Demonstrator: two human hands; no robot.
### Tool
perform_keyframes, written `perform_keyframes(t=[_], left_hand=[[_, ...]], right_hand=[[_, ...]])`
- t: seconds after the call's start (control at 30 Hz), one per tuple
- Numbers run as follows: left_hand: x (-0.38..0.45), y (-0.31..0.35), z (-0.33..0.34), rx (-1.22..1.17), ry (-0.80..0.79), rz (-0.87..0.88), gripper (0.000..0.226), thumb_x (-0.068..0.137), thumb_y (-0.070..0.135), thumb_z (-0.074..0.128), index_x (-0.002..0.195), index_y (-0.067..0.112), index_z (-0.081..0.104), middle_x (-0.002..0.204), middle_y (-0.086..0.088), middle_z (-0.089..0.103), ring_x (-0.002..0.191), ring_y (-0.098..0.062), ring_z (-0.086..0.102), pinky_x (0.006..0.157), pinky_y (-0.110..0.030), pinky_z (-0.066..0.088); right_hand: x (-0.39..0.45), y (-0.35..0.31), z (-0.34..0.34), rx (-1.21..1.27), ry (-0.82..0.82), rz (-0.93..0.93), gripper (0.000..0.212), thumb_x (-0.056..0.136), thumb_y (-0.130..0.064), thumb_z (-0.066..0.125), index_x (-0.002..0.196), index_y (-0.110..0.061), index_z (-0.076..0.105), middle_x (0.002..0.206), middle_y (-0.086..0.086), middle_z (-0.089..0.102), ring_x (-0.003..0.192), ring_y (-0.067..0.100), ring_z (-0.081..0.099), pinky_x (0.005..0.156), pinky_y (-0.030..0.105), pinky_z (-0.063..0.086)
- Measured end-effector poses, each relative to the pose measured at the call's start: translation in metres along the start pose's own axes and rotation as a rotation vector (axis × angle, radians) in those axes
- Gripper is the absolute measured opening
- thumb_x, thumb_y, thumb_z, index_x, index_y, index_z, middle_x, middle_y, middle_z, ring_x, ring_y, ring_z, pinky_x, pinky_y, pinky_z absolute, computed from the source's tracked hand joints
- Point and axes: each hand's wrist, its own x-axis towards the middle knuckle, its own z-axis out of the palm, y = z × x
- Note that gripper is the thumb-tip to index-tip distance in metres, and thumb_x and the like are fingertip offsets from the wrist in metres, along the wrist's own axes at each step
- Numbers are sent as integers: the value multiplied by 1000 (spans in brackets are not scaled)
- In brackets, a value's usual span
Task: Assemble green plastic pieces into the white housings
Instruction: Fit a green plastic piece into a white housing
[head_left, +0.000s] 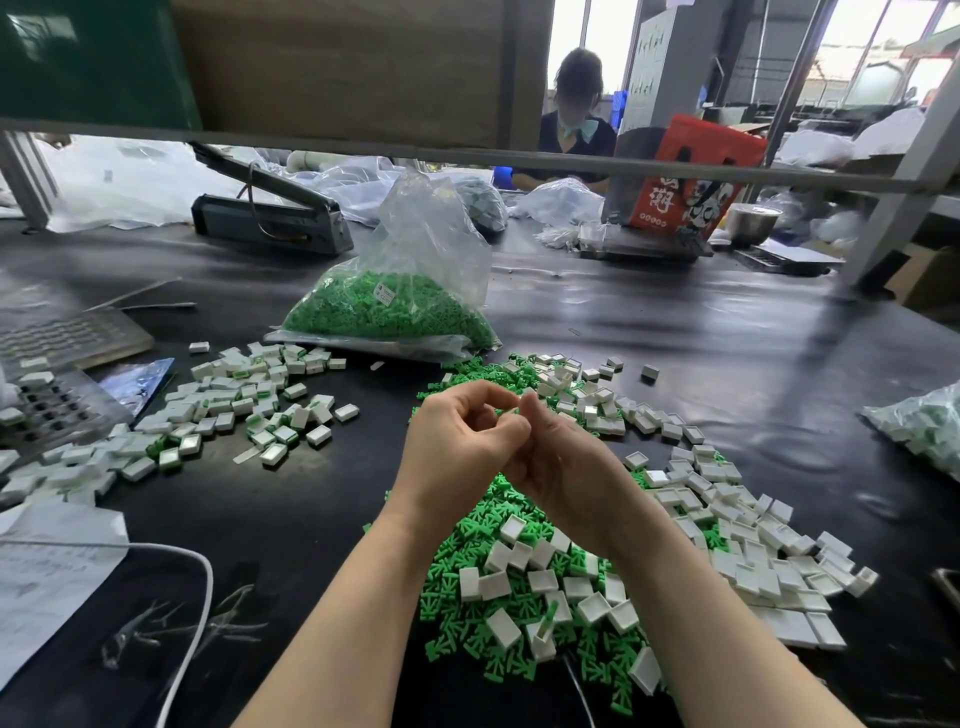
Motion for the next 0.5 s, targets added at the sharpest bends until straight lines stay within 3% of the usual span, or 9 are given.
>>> perform_keyframes(t=[0.1,0.17,0.3,0.4,0.5], left_hand=[[-1,-1,1,-24,-6,-21,15,68,20,62,74,8,67,58,-25,42,56,-35,45,58,-63,47],[-1,1,2,-32,-11,-32,18,65,22,62,75,8,68,61,-33,44,59,-33,46,58,-63,47],[-3,5,2,-6,11,-24,21,63,26,62,73,9,69,69,-39,53,58,-36,49,58,-62,48],[-4,6,1,29,22,-7,16,67,20,61,74,8,68,72,-39,55,60,-51,51,61,-63,48],[-5,8,1,51,33,21,16,67,21,61,73,7,67,75,-37,56,66,-52,54,61,-62,50]], right_hand=[[-1,0,0,-12,-14,-14,58,73,-62,75,107,-15,73,112,17,43,105,30,35,88,35,33],[-1,0,-1,-5,-20,-24,57,72,-62,76,106,-17,74,113,16,43,106,29,36,89,36,33],[-1,2,-1,-14,-31,-47,56,74,-60,75,109,-16,73,115,16,41,108,29,32,95,45,26],[-1,3,1,-18,-29,-66,54,75,-59,74,108,-16,73,115,16,41,108,29,32,94,46,24],[-1,3,1,-20,-37,-66,54,75,-60,75,107,-17,74,114,16,41,108,29,32,94,46,24]])
